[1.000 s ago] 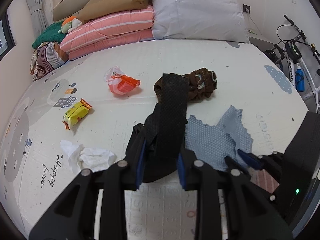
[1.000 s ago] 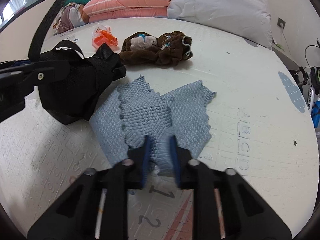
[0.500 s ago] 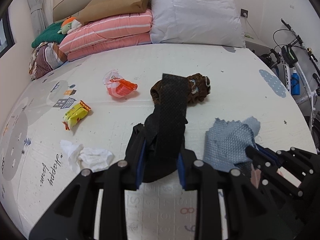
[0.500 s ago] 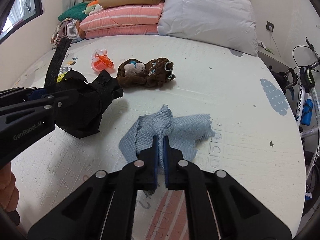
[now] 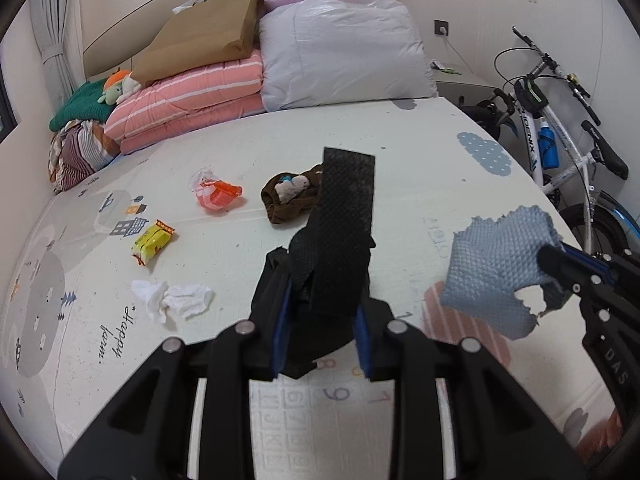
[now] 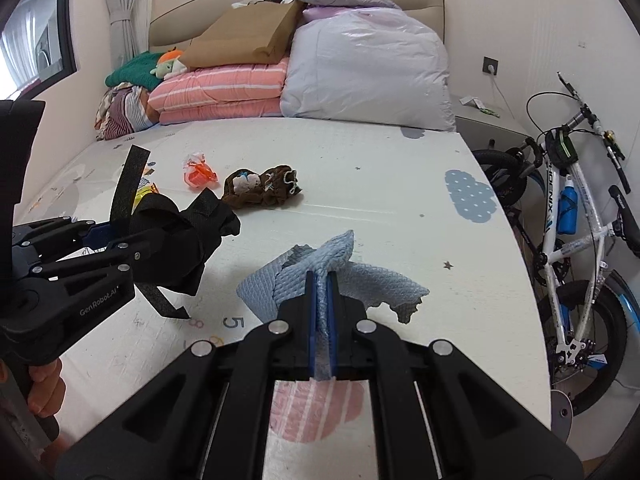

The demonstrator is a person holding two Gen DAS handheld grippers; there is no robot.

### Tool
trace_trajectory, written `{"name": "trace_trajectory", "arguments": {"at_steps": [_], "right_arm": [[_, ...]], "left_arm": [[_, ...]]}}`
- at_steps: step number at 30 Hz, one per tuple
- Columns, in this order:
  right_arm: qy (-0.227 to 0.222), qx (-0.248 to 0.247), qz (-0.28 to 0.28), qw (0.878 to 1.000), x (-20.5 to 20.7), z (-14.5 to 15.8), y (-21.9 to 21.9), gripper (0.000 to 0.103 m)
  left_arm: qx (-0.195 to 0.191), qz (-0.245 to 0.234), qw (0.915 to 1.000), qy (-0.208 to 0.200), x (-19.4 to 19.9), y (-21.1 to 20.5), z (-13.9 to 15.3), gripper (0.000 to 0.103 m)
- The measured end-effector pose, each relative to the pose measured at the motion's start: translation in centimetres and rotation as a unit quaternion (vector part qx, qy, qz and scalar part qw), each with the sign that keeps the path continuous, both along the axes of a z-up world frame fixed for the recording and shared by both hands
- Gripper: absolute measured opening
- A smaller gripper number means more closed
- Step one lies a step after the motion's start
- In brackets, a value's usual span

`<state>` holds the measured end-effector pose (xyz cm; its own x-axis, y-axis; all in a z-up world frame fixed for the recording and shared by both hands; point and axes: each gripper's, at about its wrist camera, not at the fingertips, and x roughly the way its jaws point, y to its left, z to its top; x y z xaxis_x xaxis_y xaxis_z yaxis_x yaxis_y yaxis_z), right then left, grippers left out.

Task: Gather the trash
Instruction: 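Lift and carry the black bag and grey-blue cloth to the grey bin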

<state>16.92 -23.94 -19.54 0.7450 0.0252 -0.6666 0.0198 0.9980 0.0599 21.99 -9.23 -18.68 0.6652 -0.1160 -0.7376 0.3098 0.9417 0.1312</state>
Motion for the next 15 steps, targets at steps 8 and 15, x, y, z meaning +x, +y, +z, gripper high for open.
{"name": "trace_trajectory", "arguments": {"at_steps": [8, 15], "right_arm": [[-0.027, -0.001, -0.052, 0.998, -8.1, 2.9, -5.9, 0.004], [-0.043, -0.008, -0.112, 0.993, -15.2, 4.4, -12.2, 0.004]], "left_arm": [[0.002, -0.059, 0.9979, -0.025, -6.2, -5.1, 3.2, 0.028], [-0.011, -0.131, 0.9911, -0.023, -11.9, -11.5, 4.4, 0.028]]}}
